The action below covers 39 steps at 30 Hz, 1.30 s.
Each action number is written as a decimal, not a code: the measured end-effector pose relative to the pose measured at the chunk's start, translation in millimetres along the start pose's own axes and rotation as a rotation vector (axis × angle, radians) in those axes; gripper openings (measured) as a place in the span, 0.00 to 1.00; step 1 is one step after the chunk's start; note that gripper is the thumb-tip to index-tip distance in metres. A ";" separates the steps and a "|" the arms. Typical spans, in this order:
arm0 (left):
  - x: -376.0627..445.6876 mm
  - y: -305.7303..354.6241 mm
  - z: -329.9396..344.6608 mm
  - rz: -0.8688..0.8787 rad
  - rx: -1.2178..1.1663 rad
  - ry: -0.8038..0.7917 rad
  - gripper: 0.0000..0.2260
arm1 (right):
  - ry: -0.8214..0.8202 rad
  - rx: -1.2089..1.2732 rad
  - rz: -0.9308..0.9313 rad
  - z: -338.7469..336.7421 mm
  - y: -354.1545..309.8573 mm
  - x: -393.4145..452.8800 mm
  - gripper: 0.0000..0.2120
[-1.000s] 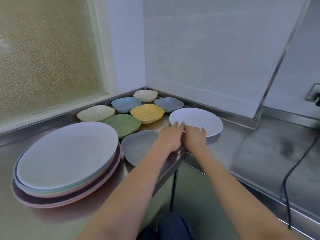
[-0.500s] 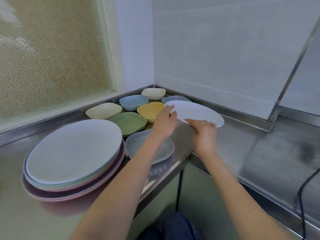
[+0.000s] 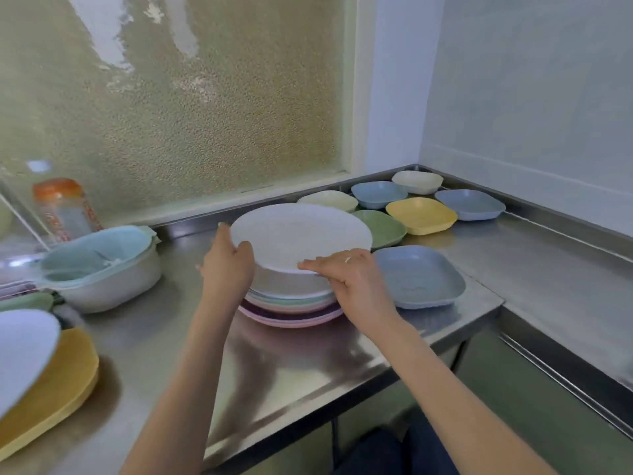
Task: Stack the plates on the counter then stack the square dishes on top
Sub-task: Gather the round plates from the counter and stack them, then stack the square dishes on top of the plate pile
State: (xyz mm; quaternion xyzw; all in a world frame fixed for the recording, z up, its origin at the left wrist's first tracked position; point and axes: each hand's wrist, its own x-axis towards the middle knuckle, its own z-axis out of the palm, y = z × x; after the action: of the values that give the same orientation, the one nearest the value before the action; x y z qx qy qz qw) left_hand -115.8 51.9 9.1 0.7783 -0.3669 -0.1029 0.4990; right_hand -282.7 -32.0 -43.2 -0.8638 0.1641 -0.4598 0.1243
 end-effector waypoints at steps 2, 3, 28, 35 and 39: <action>-2.9 -19.2 -1.5 -0.038 0.018 -0.025 0.25 | -0.082 0.001 0.008 6.4 -4.3 -3.0 0.23; -4.7 -26.6 -1.5 -0.055 0.009 -0.032 0.23 | -0.119 -0.013 0.016 7.7 -4.8 -4.5 0.22; -7.2 -48.1 14.8 -0.096 -0.482 0.036 0.19 | -0.289 -0.152 0.961 -8.5 37.3 64.2 0.18; -11.2 -69.6 -23.9 -0.125 -0.513 0.201 0.14 | -0.279 -0.053 0.845 25.9 5.7 65.0 0.17; -18.7 -81.7 -47.8 -0.142 -0.475 0.258 0.14 | -0.300 -0.030 0.811 50.6 -6.7 68.9 0.18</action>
State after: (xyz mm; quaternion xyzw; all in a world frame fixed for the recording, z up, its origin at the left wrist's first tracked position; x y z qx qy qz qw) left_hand -65.6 117.0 -41.3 0.6700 -0.2105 -0.1208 0.7016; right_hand -203.3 -50.0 -16.4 -0.7886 0.4769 -0.2406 0.3047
